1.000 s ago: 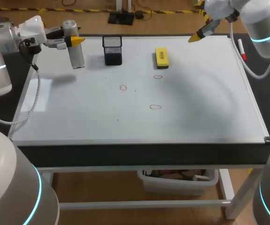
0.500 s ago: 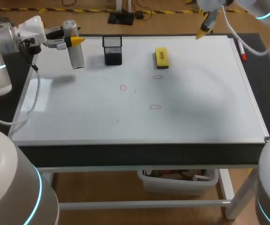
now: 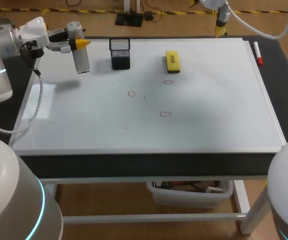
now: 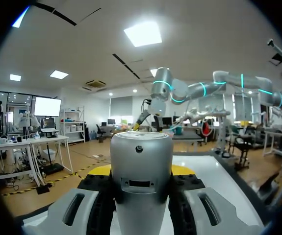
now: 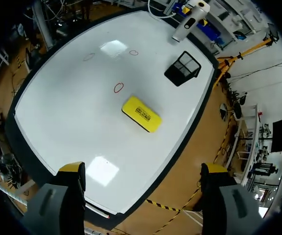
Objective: Pick up the inspection probe, press it on each red-marked spot on the whiteboard one by one, put down the probe, pick up the eraser, and wipe off all the red marks.
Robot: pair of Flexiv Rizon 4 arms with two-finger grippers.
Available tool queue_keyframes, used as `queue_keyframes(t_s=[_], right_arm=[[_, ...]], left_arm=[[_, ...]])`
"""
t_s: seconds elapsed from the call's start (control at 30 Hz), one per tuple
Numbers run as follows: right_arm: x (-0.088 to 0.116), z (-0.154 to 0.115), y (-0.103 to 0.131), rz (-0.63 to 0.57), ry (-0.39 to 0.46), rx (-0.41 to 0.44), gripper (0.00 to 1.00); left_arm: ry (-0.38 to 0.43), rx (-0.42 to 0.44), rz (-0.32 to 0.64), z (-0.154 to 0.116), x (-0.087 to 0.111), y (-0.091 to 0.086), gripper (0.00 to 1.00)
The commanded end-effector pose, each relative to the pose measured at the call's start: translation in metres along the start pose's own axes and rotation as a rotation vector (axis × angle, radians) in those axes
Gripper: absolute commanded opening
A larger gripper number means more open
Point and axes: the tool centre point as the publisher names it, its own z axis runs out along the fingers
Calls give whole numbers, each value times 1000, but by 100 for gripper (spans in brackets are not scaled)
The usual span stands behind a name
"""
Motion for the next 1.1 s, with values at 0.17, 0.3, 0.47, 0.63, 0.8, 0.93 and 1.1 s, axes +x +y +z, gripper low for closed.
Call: queue_keyframes(t_s=[0.17,0.3,0.47,0.63,0.8,0.93,1.1], right_arm=[[-9,24,7,-142,417,-17,100],[-10,38,14,-253,405,-22,100],[-13,60,29,-416,433,-27,100],[-12,72,40,-501,437,-18,100],[-14,88,54,-643,463,-3,100],[-15,99,63,-724,462,-1,100],[-13,112,70,-805,429,-18,100]], left_arm=[[-5,0,3,1,1,-1,0],[-5,0,3,1,1,-1,0],[-5,0,3,1,1,-1,0],[-5,0,3,1,1,-1,0],[-5,0,3,1,1,-1,0],[-5,0,3,1,1,-1,0],[-5,0,3,1,1,-1,0]])
